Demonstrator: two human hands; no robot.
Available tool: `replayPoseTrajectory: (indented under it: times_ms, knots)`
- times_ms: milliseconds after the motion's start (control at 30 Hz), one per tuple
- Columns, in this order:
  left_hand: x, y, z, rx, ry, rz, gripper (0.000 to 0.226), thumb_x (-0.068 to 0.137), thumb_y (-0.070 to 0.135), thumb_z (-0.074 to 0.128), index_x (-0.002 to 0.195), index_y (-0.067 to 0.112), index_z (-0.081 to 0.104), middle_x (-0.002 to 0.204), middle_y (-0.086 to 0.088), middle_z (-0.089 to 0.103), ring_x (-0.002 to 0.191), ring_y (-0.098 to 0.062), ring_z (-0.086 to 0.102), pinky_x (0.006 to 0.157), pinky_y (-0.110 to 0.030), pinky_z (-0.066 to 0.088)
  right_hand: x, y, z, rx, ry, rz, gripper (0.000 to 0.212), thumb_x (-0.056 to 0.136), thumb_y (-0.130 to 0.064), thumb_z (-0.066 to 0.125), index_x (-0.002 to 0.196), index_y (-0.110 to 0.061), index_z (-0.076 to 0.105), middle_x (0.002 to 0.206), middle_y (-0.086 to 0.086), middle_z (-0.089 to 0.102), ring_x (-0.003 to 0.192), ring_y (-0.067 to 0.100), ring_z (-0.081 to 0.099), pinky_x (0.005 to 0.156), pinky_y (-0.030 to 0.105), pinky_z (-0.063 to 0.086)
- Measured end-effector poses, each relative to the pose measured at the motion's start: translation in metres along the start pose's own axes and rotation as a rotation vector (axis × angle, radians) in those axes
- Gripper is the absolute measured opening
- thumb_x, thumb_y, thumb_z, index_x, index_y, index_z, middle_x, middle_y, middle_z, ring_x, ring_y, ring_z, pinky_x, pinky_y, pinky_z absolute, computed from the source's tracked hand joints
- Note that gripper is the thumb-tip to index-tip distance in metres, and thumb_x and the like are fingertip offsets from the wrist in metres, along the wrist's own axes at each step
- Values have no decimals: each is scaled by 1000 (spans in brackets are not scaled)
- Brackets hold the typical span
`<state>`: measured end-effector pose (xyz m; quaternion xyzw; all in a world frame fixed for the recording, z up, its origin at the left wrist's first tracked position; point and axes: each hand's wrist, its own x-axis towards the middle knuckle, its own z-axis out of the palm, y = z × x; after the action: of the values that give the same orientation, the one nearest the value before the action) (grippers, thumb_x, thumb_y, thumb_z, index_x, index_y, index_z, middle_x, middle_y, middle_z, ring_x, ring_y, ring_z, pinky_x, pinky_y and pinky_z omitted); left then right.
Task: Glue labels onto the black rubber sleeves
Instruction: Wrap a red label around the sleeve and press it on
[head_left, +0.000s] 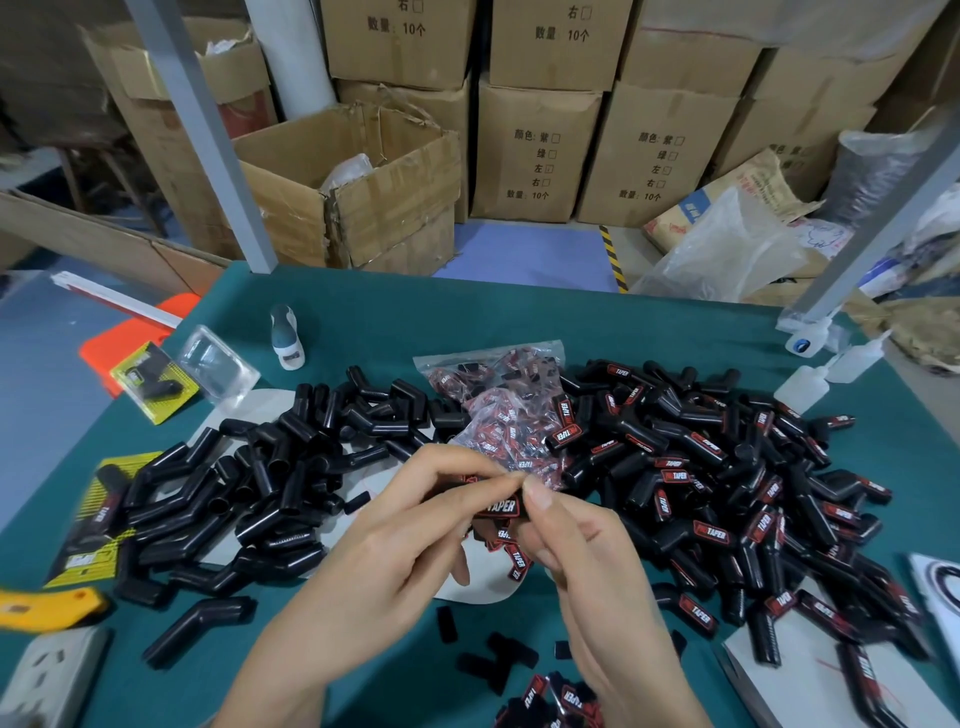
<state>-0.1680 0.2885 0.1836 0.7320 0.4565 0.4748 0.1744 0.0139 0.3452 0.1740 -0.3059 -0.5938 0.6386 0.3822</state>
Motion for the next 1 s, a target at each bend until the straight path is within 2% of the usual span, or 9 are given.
replayPoseTrajectory:
  times_ms: [67,133,200,300,433,633,767,867,1000]
  knots:
    - [-1,-1,-1,-17,-3,-12,48,108,6,42,149,24,58,138,7,50,88,-5,65,71,-18,55,0,1,-1,-23,-58,-20,36,98,-53,65,81,-23,77,68,7,59,75,9,55,79,21,42]
    - [-2,-2,-2,-56,26,-43,45,109,9,44,149,24,58,136,6,50,82,-9,67,73,-20,56,1,-2,-2,-43,-60,-11,42,93,-56,71,101,-16,80,85,26,66,83,22,60,83,36,46]
    - [-3,0,-1,-122,90,-81,40,108,13,50,145,25,61,134,4,53,79,-14,69,72,-21,57,2,-2,-4,-45,-22,-35,39,92,-55,72,105,-20,82,96,16,74,94,31,69,90,42,53]
    - [-2,6,4,-175,174,-96,31,103,18,63,132,31,65,134,4,58,87,-16,71,66,-25,60,2,0,-6,-60,71,-64,41,88,-58,76,101,-20,83,97,22,67,96,44,63,86,52,50]
    - [1,10,12,-94,247,-76,30,98,12,68,124,28,67,130,7,64,97,-18,71,62,-23,61,2,3,-9,-47,116,-59,46,84,-58,79,97,-14,82,93,36,49,86,48,52,81,46,38]
    - [1,12,14,-110,301,-89,25,97,13,71,120,23,72,125,6,69,107,-24,70,63,-25,62,-2,1,-11,-20,91,-94,37,87,-58,76,85,-21,82,72,-1,41,71,20,39,65,36,29]
    - [0,12,18,-193,337,-167,28,95,18,73,119,32,69,122,4,71,96,-26,74,62,-30,64,-2,-3,-9,-38,60,-81,46,92,-57,72,94,-12,81,86,28,50,80,40,50,77,42,38]
    - [-1,13,18,-216,360,-235,33,92,22,75,119,38,63,119,2,73,81,-21,77,62,-35,64,-2,-7,-8,-43,47,-70,52,101,-58,58,86,-12,75,73,5,46,71,16,41,72,30,33]
    - [-2,13,18,-199,355,-237,35,91,22,74,119,40,60,120,4,73,80,-19,77,64,-32,64,-1,-12,-3,5,48,-58,49,98,-68,52,65,-34,66,65,-19,36,64,9,32,67,20,34]
